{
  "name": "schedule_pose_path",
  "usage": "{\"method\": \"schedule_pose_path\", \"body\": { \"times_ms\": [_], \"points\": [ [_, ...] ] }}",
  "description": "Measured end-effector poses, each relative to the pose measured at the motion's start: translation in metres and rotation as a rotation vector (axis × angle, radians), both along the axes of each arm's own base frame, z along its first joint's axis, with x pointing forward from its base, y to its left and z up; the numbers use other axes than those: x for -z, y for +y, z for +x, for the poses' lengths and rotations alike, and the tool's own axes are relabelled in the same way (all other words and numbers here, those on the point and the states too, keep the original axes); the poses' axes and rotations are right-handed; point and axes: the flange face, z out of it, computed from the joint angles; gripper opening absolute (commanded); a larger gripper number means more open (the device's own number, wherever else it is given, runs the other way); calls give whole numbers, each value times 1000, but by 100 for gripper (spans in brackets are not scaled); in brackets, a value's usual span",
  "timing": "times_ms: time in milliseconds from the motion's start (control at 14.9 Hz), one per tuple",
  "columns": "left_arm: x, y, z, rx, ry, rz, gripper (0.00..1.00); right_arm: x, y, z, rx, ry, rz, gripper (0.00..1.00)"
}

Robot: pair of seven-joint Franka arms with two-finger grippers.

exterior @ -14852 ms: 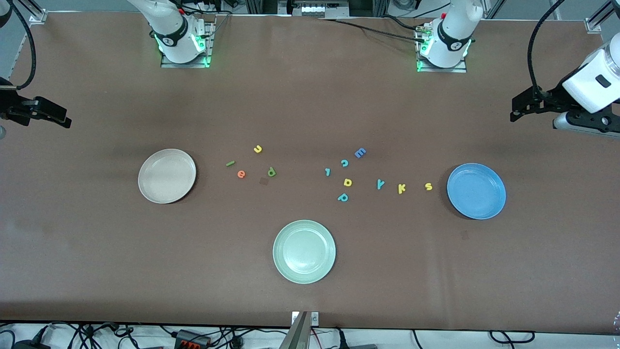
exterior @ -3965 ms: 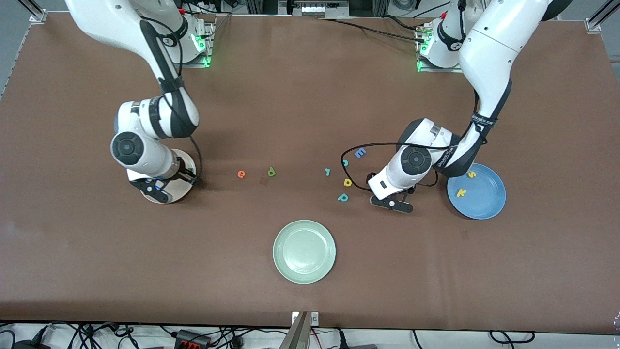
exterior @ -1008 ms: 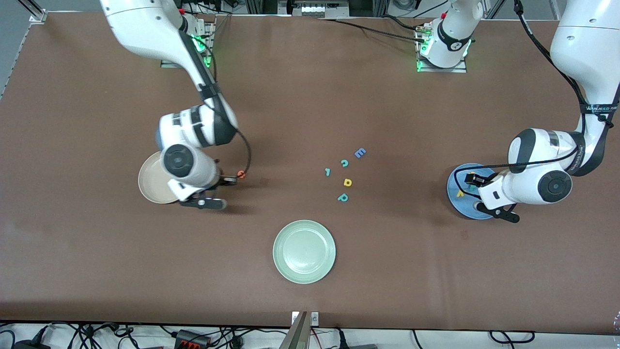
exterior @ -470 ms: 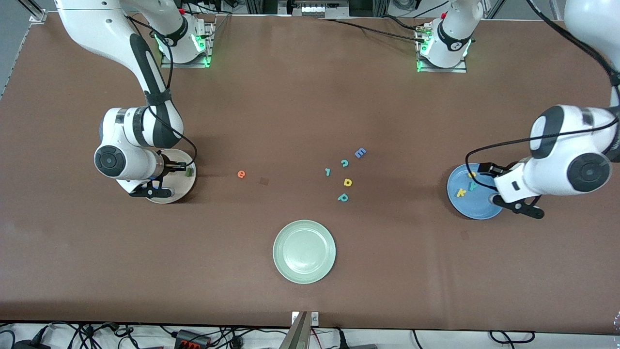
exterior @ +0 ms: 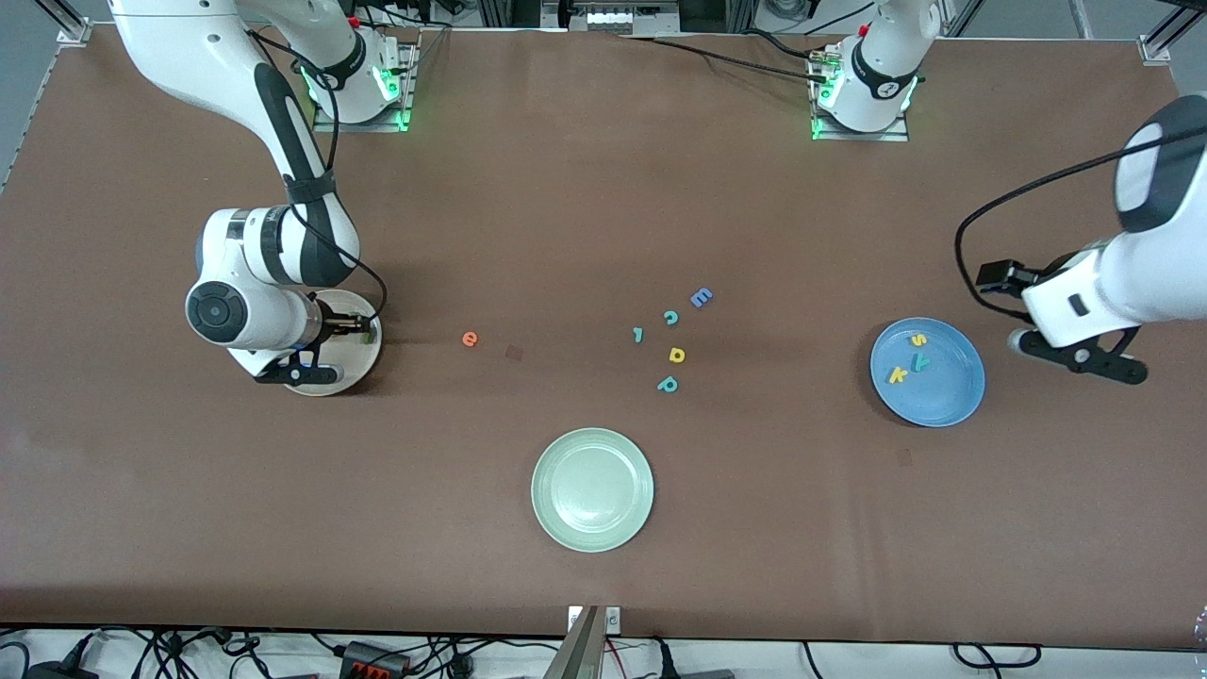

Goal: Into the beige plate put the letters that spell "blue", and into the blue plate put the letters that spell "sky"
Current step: 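Raise the left gripper to rest while the right gripper reaches orange e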

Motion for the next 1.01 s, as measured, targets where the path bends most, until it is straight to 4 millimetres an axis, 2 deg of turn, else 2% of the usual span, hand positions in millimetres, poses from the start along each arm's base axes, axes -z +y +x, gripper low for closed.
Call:
{"method": "schedule_pose_path", "body": {
  "times_ms": [134, 202, 336, 538, 672, 806, 941, 1008],
  "points": [
    [-30, 6, -3, -20, -3, -7, 100, -28, 19, 21, -31, -66, 17, 100],
    [-44, 8, -4, -28, -13, -15, 100, -39, 35, 29, -55, -91, 24, 100],
    [-68, 4, -10, -32, -44, -35, 100, -47, 82, 35, -123, -123, 33, 100],
    [-93, -9, -16, -33, -118, -18, 100, -28, 164, 28, -240, -128, 24, 100],
    [-96, -12, -19, -59, -197, -63, 100, -6, 203, 20, -282, -125, 29, 100],
    [-91, -1, -27, -100, -284, -96, 100, 14, 221, 16, -288, -136, 44, 100],
    [-91, 4, -43, -139, -317, -94, 100, 23, 219, 18, -283, -138, 38, 100],
    [-94, 0, -50, -147, -326, -92, 100, 24, 215, 20, -277, -137, 35, 100]
  ]
}}
